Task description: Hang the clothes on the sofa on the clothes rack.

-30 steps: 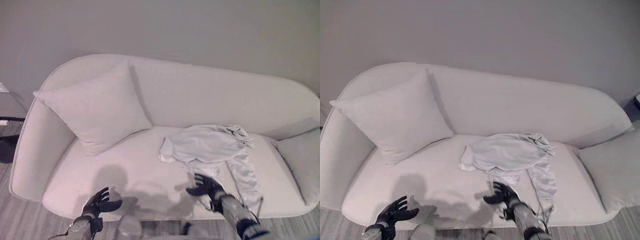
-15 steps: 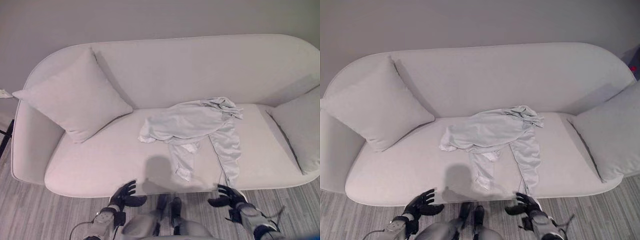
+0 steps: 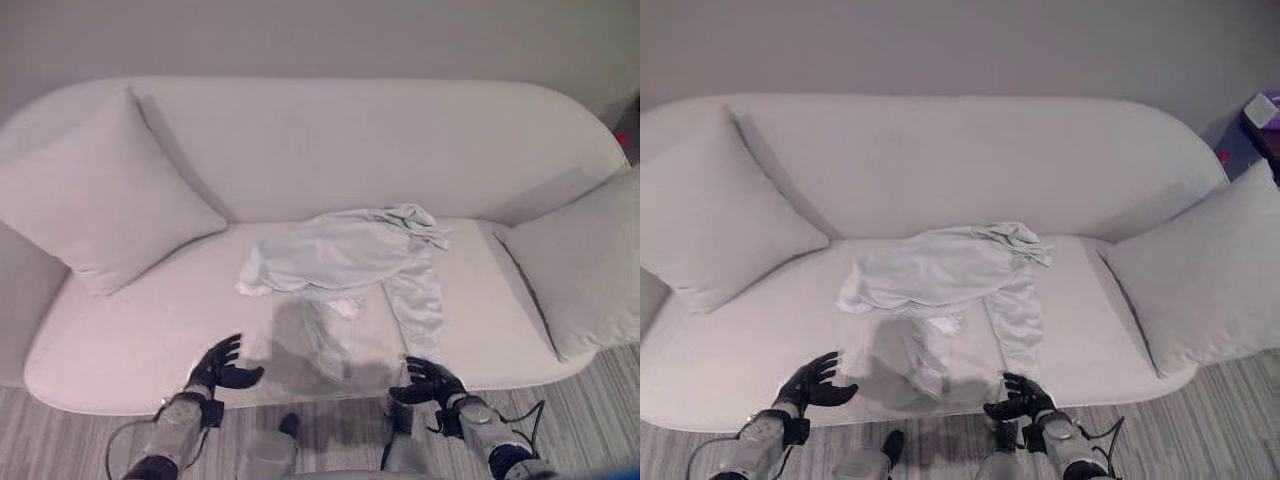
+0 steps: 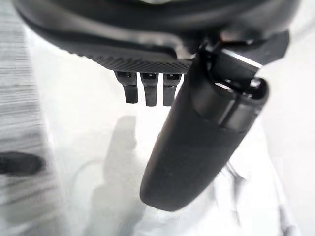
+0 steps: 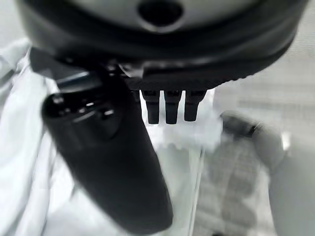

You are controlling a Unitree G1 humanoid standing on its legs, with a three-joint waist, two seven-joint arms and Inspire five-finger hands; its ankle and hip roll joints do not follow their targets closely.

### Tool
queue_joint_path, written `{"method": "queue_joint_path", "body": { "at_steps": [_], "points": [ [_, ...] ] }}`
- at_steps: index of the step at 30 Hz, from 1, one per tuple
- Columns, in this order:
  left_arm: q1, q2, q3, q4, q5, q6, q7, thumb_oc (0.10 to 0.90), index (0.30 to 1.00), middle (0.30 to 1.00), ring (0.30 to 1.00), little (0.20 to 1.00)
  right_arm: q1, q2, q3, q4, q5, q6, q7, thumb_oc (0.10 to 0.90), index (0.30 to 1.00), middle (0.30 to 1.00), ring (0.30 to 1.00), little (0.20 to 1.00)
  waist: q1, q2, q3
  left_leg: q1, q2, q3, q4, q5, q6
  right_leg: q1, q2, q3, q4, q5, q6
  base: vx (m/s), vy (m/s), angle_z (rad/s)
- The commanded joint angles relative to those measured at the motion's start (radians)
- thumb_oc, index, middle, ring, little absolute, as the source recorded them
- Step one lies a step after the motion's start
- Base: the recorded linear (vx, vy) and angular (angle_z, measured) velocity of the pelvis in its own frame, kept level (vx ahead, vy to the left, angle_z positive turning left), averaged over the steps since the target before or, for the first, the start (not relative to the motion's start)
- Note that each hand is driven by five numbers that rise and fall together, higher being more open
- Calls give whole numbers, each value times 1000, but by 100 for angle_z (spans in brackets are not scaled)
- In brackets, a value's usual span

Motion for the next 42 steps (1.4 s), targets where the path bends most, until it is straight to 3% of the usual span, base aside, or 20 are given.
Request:
{"method": "queue_joint_path", "body": {
  "at_steps": [1, 7, 8, 11, 14, 15, 19, 27, 42],
  "points": [
    [-96, 47, -10, -203, -57, -109, -7, 800, 900, 900, 900, 900, -112, -182, -58, -200, 48, -71, -40, 800, 900, 900, 900, 900, -18, 11, -18, -133, -12, -52, -94, 112, 10, -49, 33, -88, 8, 108, -31, -6, -103, 66],
    [-187, 79, -24, -277, -142, -128, 22, 800, 900, 900, 900, 900, -268, -233, -17, -189, 150, -83, -42, 800, 900, 900, 900, 900, -15, 24, -2, -190, 0, -62, -94, 127, 1, -88, 52, -110, 8, 85, -35, -38, -39, 21],
    [-240, 113, -24, -345, -166, -143, 56, 800, 900, 900, 900, 900, -468, -245, 63, -190, 164, -87, -72, 800, 900, 900, 900, 900, 4, 28, 34, -229, -1, -55, -94, 138, 0, -131, 58, -97, 8, 93, -36, -99, 79, -12],
    [-309, 155, -29, -368, -185, -155, 78, 800, 900, 900, 900, 900, -651, -261, 114, -161, 175, -89, -111, 800, 900, 900, 900, 900, 13, 33, 65, -270, -7, -49, -94, 148, 1, -174, 58, -86, 8, 104, -36, -97, 95, -20],
    [-383, 179, -52, -369, -190, -161, 99, 800, 900, 900, 900, 900, -781, -269, 134, -56, 215, -88, -124, 800, 900, 900, 900, 900, 22, 37, 86, -303, -14, -52, -94, 157, 2, -204, 57, -79, 8, 114, -37, -76, 74, 6],
    [-422, 207, -63, -420, -183, -161, 110, 800, 900, 900, 900, 900, -913, -293, 167, 71, 229, -65, -127, 800, 900, 900, 900, 900, 37, 44, 109, -329, -20, -53, -94, 167, 4, -227, 53, -78, 8, 122, -35, -66, 79, 6],
    [-463, 224, -64, -536, -153, -156, 124, 800, 900, 900, 900, 900, -1089, -362, 207, 276, 220, -30, -132, 800, 900, 900, 900, 900, 66, 59, 146, -388, -39, -63, -94, 184, 6, -273, 42, -78, 8, 131, -29, -53, 93, 22],
    [-425, 220, -39, -727, -111, -157, 106, 800, 900, 900, 900, 900, -1167, -518, 261, 389, 182, -17, -136, 800, 900, 900, 900, 900, 99, 76, 175, -466, -58, -89, -94, 201, 2, -332, 18, -93, 8, 135, -13, -1, 73, 17],
    [-362, 221, 50, -870, -73, -160, 130, 800, 900, 900, 900, 900, -1176, -556, 281, 506, 132, 14, -138, 800, 900, 900, 900, 900, 148, 89, 208, -523, -74, -144, -93, 205, 1, -368, 3, -127, 8, 121, 0, 20, 21, 8]
  ]
}}
